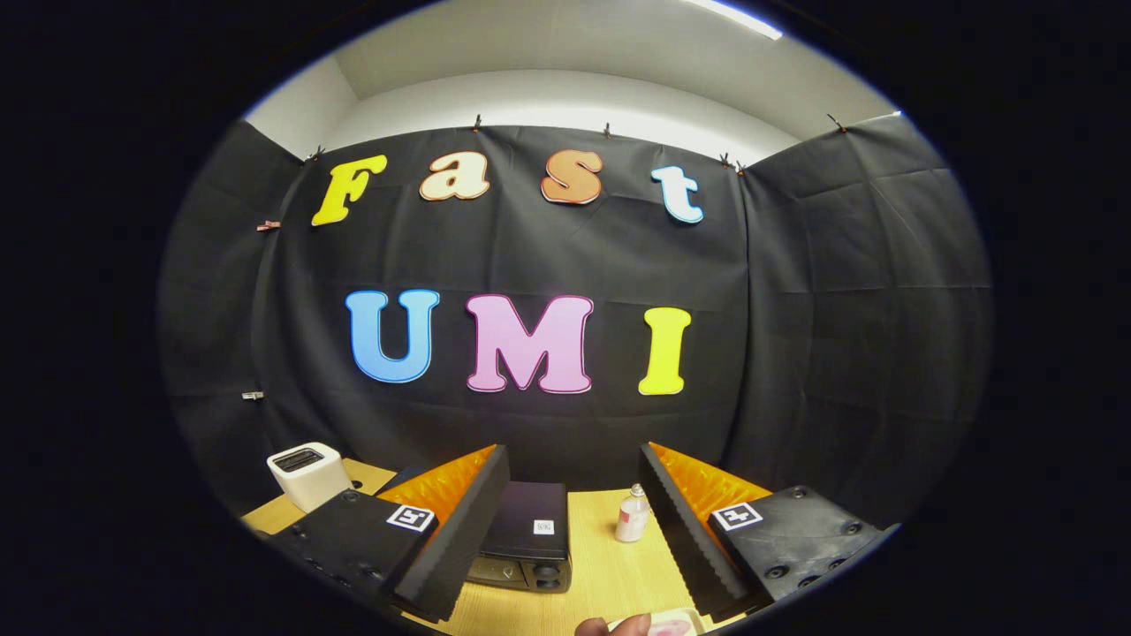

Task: Open the toaster oven, put the food inside, and close the toaster oven door.

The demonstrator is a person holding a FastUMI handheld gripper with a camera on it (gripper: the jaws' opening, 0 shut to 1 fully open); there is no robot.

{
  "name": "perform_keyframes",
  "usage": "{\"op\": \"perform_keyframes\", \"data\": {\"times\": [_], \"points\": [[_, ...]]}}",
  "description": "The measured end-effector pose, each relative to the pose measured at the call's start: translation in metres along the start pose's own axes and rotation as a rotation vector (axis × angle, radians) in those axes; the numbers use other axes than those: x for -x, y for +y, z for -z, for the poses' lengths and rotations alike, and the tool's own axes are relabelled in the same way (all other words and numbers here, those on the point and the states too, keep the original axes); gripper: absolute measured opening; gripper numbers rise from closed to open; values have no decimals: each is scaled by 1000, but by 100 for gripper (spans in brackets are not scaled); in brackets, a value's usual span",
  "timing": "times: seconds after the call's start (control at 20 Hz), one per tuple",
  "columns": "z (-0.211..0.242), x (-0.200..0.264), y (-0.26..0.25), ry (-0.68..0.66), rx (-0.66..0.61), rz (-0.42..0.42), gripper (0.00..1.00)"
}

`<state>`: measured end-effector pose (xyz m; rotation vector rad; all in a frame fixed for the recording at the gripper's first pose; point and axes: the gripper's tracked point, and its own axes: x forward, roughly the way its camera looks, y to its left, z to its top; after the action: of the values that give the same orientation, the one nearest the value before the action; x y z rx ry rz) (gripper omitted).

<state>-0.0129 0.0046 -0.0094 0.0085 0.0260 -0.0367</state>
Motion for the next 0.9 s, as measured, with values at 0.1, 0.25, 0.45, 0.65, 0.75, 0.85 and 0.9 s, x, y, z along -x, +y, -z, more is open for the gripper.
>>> {"op": "perform_keyframes", "data": {"times": [0.1, 0.25, 0.45, 0.65, 0.75, 0.85, 0.9], "points": [[3, 2, 3, 2, -2, 5, 97], [13, 2, 17, 8, -2, 2, 97], [32, 1, 57, 0, -26, -19, 97], [51, -6, 105, -55, -55, -52, 97], [62, -10, 126, -76, -64, -68, 97], [81, -16, 146, -72, -59, -74, 97], [93, -19, 156, -63, -49, -77, 97]]}}
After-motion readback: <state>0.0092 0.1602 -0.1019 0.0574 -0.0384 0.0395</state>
